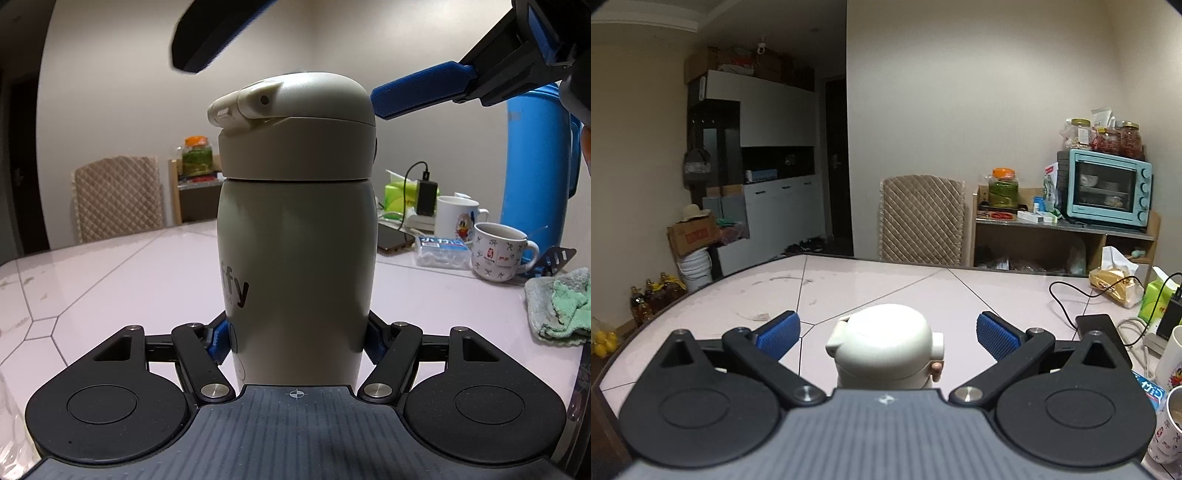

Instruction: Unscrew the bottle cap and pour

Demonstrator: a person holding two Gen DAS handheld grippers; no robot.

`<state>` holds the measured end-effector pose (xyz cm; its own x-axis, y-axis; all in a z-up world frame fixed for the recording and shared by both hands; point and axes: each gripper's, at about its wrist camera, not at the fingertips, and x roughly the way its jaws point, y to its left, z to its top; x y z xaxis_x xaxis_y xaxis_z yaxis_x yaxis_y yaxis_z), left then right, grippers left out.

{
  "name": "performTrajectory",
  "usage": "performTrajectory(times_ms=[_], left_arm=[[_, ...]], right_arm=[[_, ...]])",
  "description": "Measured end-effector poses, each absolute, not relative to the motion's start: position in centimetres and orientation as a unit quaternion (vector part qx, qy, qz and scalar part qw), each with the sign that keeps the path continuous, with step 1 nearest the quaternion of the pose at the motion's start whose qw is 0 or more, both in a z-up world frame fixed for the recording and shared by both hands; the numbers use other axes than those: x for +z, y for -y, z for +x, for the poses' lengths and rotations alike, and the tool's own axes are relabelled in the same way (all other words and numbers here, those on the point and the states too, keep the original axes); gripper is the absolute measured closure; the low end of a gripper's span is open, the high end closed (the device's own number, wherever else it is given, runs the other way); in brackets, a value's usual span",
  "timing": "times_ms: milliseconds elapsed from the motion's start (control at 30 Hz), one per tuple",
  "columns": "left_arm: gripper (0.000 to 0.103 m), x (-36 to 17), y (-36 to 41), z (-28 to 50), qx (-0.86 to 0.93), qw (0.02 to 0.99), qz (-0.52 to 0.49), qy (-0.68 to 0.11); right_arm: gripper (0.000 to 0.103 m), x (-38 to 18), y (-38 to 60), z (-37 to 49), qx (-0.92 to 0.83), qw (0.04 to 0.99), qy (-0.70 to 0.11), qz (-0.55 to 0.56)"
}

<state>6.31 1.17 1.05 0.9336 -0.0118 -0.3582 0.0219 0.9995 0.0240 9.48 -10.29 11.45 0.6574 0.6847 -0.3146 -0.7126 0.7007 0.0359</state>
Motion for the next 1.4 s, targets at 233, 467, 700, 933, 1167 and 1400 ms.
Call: performTrajectory(times_ms=[233, 467, 700, 933, 1167, 1400], left_arm=[[0.031, 1.0, -1.3, 6.3, -0.010, 0.983, 0.009, -0.182], [0.031, 0.9, -1.4, 6.2, -0.010, 0.983, 0.006, -0.183], [0.031, 0.8, -1.3, 6.3, -0.010, 0.983, 0.004, -0.183], [0.031, 0.9, -1.5, 6.3, -0.018, 0.983, 0.004, -0.184], [0.031, 1.0, -2.5, 6.5, -0.052, 0.980, 0.011, -0.189], [0.031, 0.9, -3.4, 6.8, -0.094, 0.977, 0.024, -0.189]], right_arm=[[0.007, 10.5, 9.8, 10.0, 0.374, 0.912, -0.161, -0.053], [0.016, 9.9, 10.0, 10.0, 0.367, 0.913, -0.167, -0.056], [0.030, 10.3, 9.2, 10.2, 0.367, 0.912, -0.173, -0.065], [0.030, 10.2, 9.9, 10.6, 0.397, 0.899, -0.167, -0.077], [0.031, 10.4, 10.6, 12.0, 0.456, 0.871, -0.162, -0.085], [0.031, 10.0, 12.3, 14.6, 0.556, 0.813, -0.134, -0.107]])
